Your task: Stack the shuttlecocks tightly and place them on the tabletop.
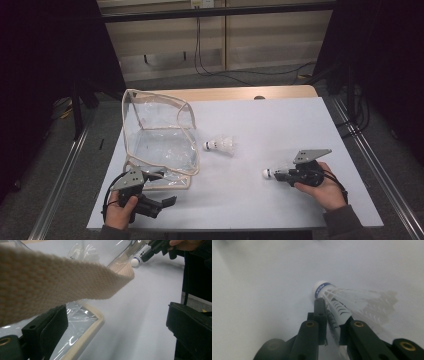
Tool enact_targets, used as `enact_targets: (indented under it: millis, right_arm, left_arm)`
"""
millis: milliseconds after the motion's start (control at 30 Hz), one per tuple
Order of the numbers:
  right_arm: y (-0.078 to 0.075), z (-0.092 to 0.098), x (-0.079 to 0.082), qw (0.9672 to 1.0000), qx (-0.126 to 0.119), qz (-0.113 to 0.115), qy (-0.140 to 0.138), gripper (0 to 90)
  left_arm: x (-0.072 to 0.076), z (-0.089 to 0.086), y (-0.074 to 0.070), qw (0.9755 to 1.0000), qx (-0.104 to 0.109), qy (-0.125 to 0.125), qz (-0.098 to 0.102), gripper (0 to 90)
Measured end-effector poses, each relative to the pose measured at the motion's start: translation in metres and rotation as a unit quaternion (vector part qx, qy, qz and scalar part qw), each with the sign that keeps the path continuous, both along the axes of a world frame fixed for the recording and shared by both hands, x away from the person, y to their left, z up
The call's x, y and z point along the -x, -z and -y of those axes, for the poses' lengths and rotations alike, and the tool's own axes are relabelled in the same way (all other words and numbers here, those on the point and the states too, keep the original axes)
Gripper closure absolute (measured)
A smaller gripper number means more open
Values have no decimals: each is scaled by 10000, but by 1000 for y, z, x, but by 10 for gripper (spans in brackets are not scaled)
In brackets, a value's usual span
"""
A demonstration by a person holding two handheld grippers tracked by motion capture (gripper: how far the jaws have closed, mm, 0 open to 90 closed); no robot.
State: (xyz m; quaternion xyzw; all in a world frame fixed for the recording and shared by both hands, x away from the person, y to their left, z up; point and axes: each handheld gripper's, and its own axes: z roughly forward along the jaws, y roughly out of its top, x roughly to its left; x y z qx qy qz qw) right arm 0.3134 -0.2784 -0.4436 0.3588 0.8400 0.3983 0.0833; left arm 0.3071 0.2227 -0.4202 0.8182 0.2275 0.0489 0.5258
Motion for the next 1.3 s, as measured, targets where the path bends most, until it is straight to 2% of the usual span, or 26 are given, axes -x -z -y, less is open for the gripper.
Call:
enact_targets:
  millis: [133, 200, 400, 567, 700, 900, 1133, 1300]
  right_arm:
    - [-1, -1, 0, 10000, -13, 28, -67, 889]
    - [-2, -1, 0, 9999, -16, 105, 6, 892]
    - [-7, 3, -1, 9988, -313, 306, 239, 892]
    - [-8, 1, -4, 9980, -427, 347, 300, 894]
    - [-11, -3, -6, 9970, -523, 503, 287, 894]
    - [-13, -7, -8, 9958, -639, 577, 323, 894]
    - [-13, -12, -11, 9964, -599, 530, 296, 897]
    - [-15, -16, -13, 9959, -587, 600, 336, 898]
  left_arm:
    - [0, 0, 0, 10000, 3, 0, 0, 39]
    - [0, 0, 0, 10000, 8, 7, 8, 39]
    - [0, 0, 0, 10000, -2, -3, 9, 39]
    - [0, 0, 0, 10000, 17, 5, 8, 38]
    - [0, 0, 0, 10000, 32, 3, -1, 38]
    - [0, 0, 1, 10000, 46, -9, -6, 38]
    - [0, 0, 0, 10000, -7, 10, 19, 37]
    - [0, 0, 0, 10000, 34, -2, -9, 38]
